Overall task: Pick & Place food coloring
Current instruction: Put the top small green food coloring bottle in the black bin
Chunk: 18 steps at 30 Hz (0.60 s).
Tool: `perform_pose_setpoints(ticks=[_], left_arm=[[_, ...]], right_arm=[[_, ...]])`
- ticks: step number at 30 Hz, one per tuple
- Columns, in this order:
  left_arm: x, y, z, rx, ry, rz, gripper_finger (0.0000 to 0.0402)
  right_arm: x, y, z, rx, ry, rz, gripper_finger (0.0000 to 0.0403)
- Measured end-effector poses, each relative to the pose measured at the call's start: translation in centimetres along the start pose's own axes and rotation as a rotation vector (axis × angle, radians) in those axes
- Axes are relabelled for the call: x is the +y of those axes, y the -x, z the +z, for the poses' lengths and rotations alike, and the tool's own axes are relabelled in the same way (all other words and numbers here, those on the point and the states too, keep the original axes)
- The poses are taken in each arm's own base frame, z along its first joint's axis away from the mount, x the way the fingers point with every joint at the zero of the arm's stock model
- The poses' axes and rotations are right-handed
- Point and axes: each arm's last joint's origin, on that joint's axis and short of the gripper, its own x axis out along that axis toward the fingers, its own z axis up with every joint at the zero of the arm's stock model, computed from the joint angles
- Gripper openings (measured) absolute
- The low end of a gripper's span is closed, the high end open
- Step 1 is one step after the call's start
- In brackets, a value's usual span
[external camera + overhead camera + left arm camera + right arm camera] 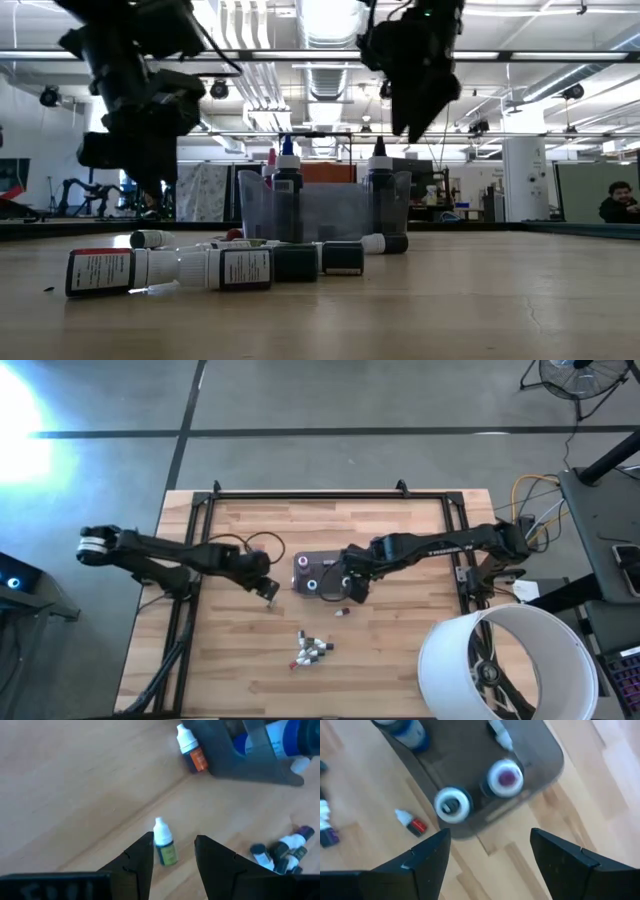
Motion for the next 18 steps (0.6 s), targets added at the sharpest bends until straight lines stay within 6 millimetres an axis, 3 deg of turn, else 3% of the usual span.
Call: perform_pose_setpoints(ticks=[8,18], left_arm=[[-1.6,-2.5,0.7,0.092,0.001,0.109,0.0119],[-2.0,-5.8,1.0,0.184,0.032,0.244,0.012]], right_arm=[[-1.1,-1.7,-2.5,0.029,-0.144,-0.035,0.0268],[-1.6,-3.0,-4.6,0.013,-0.203,-0.022,0.0268]])
